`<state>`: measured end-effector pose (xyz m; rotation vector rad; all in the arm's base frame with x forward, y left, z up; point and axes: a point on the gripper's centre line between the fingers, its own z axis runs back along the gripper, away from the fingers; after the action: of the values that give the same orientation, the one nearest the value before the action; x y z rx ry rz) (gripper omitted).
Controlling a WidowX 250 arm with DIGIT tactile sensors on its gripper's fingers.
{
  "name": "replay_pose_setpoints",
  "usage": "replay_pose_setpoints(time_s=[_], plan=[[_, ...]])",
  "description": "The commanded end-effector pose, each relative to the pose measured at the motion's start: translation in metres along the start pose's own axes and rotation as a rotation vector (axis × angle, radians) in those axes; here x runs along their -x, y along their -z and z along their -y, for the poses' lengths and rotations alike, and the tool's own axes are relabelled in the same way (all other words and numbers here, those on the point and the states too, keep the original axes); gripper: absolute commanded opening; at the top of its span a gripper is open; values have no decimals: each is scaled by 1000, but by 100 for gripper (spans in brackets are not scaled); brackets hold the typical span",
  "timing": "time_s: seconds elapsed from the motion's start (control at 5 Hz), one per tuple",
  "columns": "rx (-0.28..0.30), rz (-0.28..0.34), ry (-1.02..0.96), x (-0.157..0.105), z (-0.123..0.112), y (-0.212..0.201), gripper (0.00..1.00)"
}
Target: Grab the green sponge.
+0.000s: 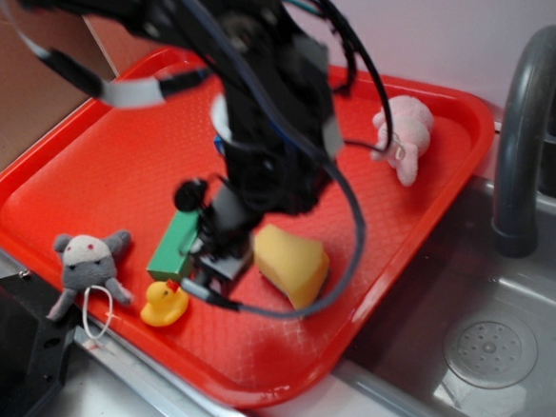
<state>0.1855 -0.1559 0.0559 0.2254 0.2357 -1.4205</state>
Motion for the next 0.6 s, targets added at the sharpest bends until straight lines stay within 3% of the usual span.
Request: replay_pose_setpoints(time_s=[0.0, 0.2, 0.4], plan=[[-12, 42, -30, -5, 2, 17, 100], [9, 56, -56, -9, -3, 25, 100], [31, 83, -70, -2, -4, 24, 0]])
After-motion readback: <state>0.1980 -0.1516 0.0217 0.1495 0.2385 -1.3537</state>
